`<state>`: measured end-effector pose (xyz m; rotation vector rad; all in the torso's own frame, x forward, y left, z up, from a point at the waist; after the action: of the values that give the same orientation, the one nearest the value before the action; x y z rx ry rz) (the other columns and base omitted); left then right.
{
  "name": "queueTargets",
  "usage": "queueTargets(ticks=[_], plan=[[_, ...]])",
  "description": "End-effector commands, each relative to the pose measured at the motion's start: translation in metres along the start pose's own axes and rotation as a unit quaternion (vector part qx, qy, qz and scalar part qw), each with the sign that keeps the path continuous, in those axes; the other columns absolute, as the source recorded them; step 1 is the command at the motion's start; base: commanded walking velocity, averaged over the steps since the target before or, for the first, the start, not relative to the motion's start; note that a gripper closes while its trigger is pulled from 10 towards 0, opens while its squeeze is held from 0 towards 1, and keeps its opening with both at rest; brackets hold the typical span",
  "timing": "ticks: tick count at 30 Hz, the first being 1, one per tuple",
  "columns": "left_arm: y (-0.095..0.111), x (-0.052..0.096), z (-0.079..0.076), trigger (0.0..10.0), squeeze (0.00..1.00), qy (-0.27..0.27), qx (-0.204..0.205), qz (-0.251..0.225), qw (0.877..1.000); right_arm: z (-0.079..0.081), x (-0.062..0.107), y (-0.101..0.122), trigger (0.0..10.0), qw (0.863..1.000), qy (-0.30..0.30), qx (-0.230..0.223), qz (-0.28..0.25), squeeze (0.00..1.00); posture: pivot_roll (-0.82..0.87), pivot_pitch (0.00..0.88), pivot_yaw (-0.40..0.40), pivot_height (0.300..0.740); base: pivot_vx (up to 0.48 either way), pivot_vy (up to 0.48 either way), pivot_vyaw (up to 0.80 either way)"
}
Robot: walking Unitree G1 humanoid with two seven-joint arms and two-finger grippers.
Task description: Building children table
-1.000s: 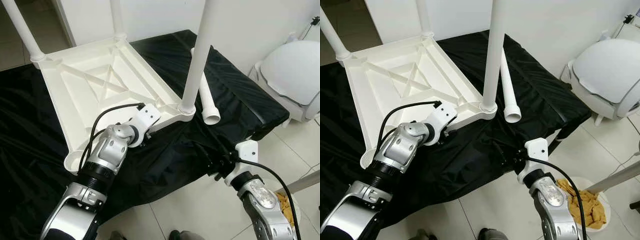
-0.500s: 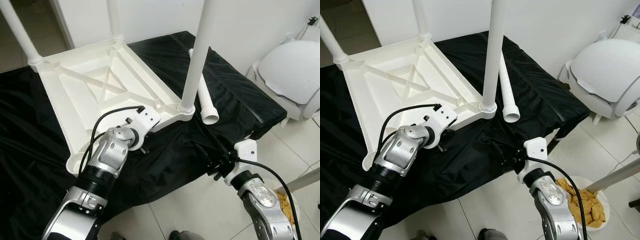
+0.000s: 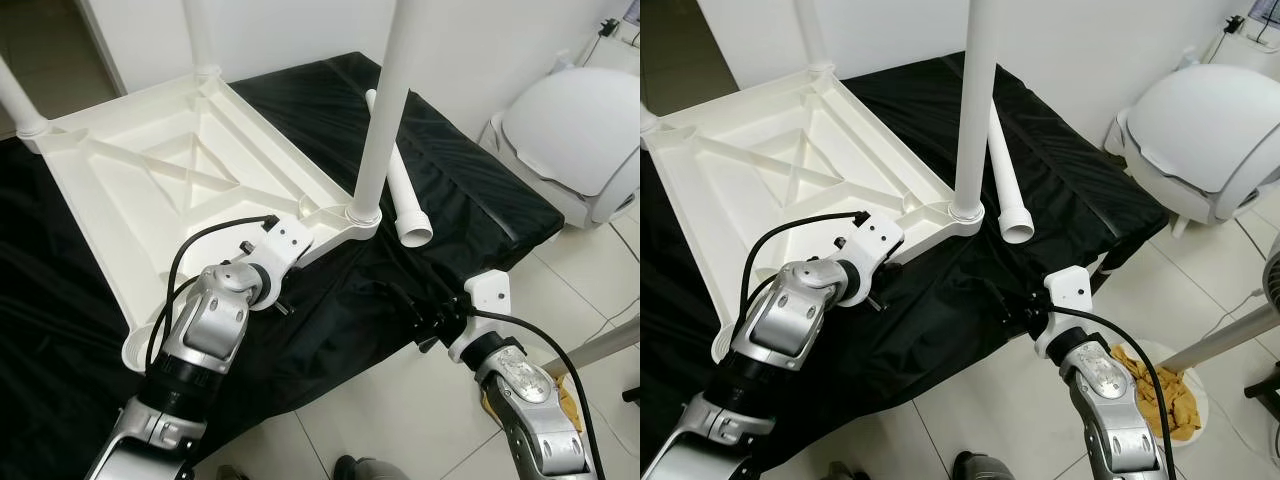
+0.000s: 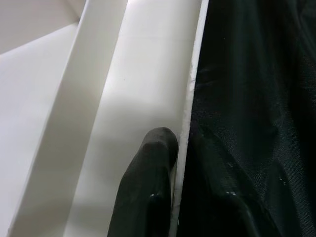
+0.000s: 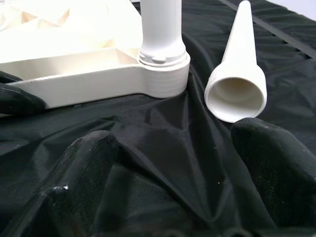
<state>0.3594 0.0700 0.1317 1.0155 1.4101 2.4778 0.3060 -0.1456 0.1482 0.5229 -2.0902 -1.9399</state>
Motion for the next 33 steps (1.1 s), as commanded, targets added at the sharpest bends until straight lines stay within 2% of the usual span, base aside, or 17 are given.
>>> queueTargets(ticks=[1, 7, 15, 24, 32, 33], plan=[[-0.036, 0.009, 0.031, 0.0, 0.00, 0.089, 0.028, 0.064, 0.994, -0.001, 0.001, -0.002, 10.0, 1.000, 0.003, 0.005, 0.003, 0.00, -0.08, 0.132, -0.005, 0.740, 0.000, 0.000, 0.00], [-0.037, 0.020, 0.029, 0.0, 0.00, 0.098, 0.038, 0.061, 0.993, -0.003, -0.004, -0.002, 10.0, 1.000, 0.011, 0.011, 0.004, 0.00, -0.06, 0.132, -0.021, 0.740, 0.000, 0.000, 0.00], [-0.050, 0.035, 0.027, 0.0, 0.00, 0.107, 0.040, 0.075, 0.991, -0.005, -0.010, 0.000, 10.0, 1.000, 0.024, 0.018, 0.002, 0.00, -0.04, 0.134, -0.042, 0.740, 0.000, 0.000, 0.00], [-0.060, 0.051, 0.038, 0.0, 0.00, 0.140, 0.054, 0.092, 0.984, -0.008, -0.018, 0.001, 10.0, 0.999, 0.035, 0.027, -0.001, 0.00, -0.03, 0.127, -0.055, 0.740, 0.000, 0.000, 0.00], [-0.057, 0.049, 0.039, 0.0, 0.00, 0.143, 0.055, 0.089, 0.984, -0.008, -0.020, 0.002, 10.0, 0.999, 0.036, 0.029, -0.004, 0.00, -0.03, 0.124, -0.057, 0.740, 0.000, 0.000, 0.00], [-0.050, 0.042, 0.035, 5.1, 0.00, 0.136, 0.054, 0.082, 0.986, -0.008, -0.021, 0.002, 10.0, 0.999, 0.036, 0.031, -0.005, 0.00, -0.03, 0.124, -0.055, 0.740, 0.000, 0.000, 0.00]])
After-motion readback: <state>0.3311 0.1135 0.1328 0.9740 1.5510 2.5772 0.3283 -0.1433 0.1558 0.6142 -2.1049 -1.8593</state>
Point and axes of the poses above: a point about 5 cm out from each wrist's last joint towards the gripper, its own x axis pointing back from the gripper into the wrist, its own y axis along the axis of the wrist's last joint, z = x × y, the point moved 6 cm from there along -x, pointing out of the wrist towards the gripper, and after that the axes turned 4 degrees about -x, right-handed, at the moved point
